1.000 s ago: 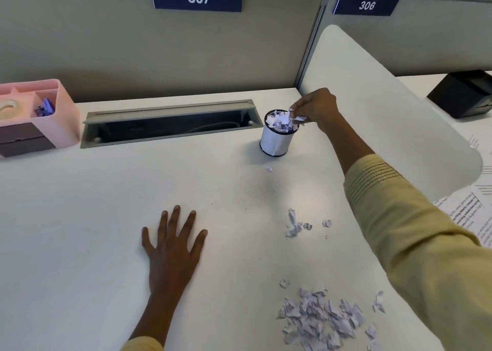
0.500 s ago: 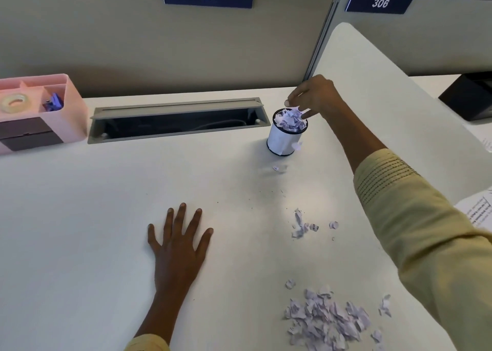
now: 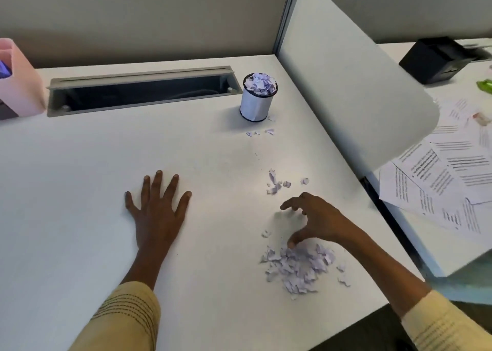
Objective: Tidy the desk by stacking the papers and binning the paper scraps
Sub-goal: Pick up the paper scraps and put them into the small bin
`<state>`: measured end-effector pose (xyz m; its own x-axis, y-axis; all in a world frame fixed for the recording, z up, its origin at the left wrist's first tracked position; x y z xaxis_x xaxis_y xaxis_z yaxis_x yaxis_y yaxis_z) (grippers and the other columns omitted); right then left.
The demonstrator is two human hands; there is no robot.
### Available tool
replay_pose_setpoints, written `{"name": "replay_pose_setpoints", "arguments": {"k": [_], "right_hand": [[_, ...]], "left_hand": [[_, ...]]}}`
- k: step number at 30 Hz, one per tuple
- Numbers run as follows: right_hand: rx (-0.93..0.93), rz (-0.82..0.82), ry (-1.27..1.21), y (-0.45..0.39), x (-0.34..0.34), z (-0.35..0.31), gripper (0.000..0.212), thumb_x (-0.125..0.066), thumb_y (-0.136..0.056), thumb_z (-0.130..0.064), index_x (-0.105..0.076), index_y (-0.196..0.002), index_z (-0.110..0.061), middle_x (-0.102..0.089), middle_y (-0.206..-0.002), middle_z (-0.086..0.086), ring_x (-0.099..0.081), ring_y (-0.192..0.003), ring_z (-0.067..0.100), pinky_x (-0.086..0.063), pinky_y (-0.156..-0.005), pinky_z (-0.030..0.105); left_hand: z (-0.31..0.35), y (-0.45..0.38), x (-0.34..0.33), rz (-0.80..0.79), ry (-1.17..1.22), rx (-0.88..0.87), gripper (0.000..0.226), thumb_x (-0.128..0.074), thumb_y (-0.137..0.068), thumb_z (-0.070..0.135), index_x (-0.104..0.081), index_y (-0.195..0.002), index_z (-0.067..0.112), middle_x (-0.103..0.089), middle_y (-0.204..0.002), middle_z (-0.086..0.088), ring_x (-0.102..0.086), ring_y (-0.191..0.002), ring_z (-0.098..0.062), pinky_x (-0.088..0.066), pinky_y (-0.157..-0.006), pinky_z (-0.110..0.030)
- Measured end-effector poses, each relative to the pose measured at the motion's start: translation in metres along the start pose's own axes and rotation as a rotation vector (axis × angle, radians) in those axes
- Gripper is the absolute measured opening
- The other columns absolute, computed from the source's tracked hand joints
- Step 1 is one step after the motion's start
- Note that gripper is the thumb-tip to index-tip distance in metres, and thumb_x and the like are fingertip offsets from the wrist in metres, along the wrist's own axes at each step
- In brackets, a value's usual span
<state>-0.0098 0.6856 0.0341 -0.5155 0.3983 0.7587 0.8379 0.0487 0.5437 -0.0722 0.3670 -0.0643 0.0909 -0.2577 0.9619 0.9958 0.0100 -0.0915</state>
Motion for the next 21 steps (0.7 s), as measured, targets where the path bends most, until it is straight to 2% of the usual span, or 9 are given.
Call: {"name": "replay_pose_setpoints", "arguments": {"k": [2, 4, 9, 12, 15, 18, 21], "right_hand": [[-0.069, 0.069, 0.143, 0.02, -0.012, 0.01, 0.095, -0.084, -0.043, -0.062, -0.044, -0.127, -0.042, -0.047, -0.121, -0.009, -0.046, -0.111, 0.015, -0.047, -0.082, 0.032], [-0.118, 0.068, 0.194, 0.035, -0.027, 0.015, 0.103, -0.083, -0.04, -0.065, -0.037, -0.13, -0.042, -0.041, -0.126, -0.005, -0.042, -0.113, 0.017, -0.046, -0.079, 0.032], [-0.169, 0.151, 0.134, 0.04, -0.052, 0.009, 0.104, -0.085, -0.043, -0.059, -0.033, -0.131, -0.04, -0.032, -0.122, 0.001, -0.04, -0.112, 0.022, -0.044, -0.074, 0.031], [-0.105, 0.213, 0.012, 0.03, -0.057, -0.006, 0.09, -0.086, -0.05, -0.052, -0.039, -0.125, -0.04, -0.031, -0.115, -0.001, -0.044, -0.103, 0.019, -0.047, -0.076, 0.029], [-0.065, 0.222, -0.082, 0.013, -0.057, -0.019, 0.064, -0.086, -0.06, -0.039, -0.052, -0.114, -0.037, -0.034, -0.11, -0.003, -0.051, -0.092, 0.017, -0.048, -0.076, 0.025], [-0.05, 0.223, -0.169, -0.007, -0.049, -0.027, 0.031, -0.084, -0.067, -0.022, -0.069, -0.094, -0.026, -0.044, -0.1, 0.0, -0.054, -0.085, 0.017, -0.051, -0.074, 0.026], [-0.037, 0.189, -0.205, -0.024, -0.04, -0.032, 0.017, -0.078, -0.071, -0.006, -0.075, -0.086, -0.011, -0.053, -0.082, 0.001, -0.06, -0.071, 0.018, -0.058, -0.066, 0.032]], "left_hand": [[-0.001, 0.0, -0.001, 0.001, 0.012, 0.0, 0.064, -0.023, -0.089, 0.062, -0.043, -0.142, 0.03, -0.031, -0.154, -0.004, -0.021, -0.144, -0.025, -0.005, -0.111, -0.059], [-0.002, 0.001, -0.002, 0.0, 0.029, -0.006, 0.062, -0.025, -0.091, 0.062, -0.042, -0.142, 0.03, -0.03, -0.155, -0.004, -0.019, -0.145, -0.025, -0.005, -0.111, -0.06], [-0.002, 0.001, -0.002, -0.005, 0.021, -0.013, 0.065, -0.02, -0.09, 0.062, -0.04, -0.143, 0.03, -0.029, -0.155, -0.004, -0.018, -0.145, -0.026, -0.005, -0.111, -0.06], [-0.001, 0.001, -0.001, -0.015, 0.019, -0.014, 0.067, -0.017, -0.089, 0.063, -0.039, -0.144, 0.03, -0.028, -0.155, -0.004, -0.017, -0.145, -0.026, -0.004, -0.111, -0.06], [-0.001, 0.001, -0.002, -0.018, 0.014, -0.014, 0.067, -0.017, -0.089, 0.062, -0.039, -0.144, 0.03, -0.029, -0.155, -0.005, -0.018, -0.145, -0.027, -0.005, -0.111, -0.061], [-0.001, 0.001, -0.002, -0.02, 0.014, -0.016, 0.067, -0.017, -0.089, 0.062, -0.04, -0.144, 0.03, -0.03, -0.155, -0.005, -0.019, -0.145, -0.027, -0.005, -0.111, -0.061], [-0.001, 0.001, -0.002, -0.016, 0.014, -0.022, 0.066, -0.019, -0.09, 0.061, -0.042, -0.142, 0.029, -0.032, -0.154, -0.006, -0.022, -0.144, -0.028, -0.006, -0.111, -0.061]]}}
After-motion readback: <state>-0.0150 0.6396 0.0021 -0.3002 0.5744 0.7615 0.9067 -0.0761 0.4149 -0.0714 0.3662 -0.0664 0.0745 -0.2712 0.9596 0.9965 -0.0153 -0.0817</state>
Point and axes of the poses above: each hand's wrist, its own y-axis away from the middle knuckle, its own x-axis out of the back of the hand, z = x × y, the point moved 1 cm from there along -y, towards the middle knuckle
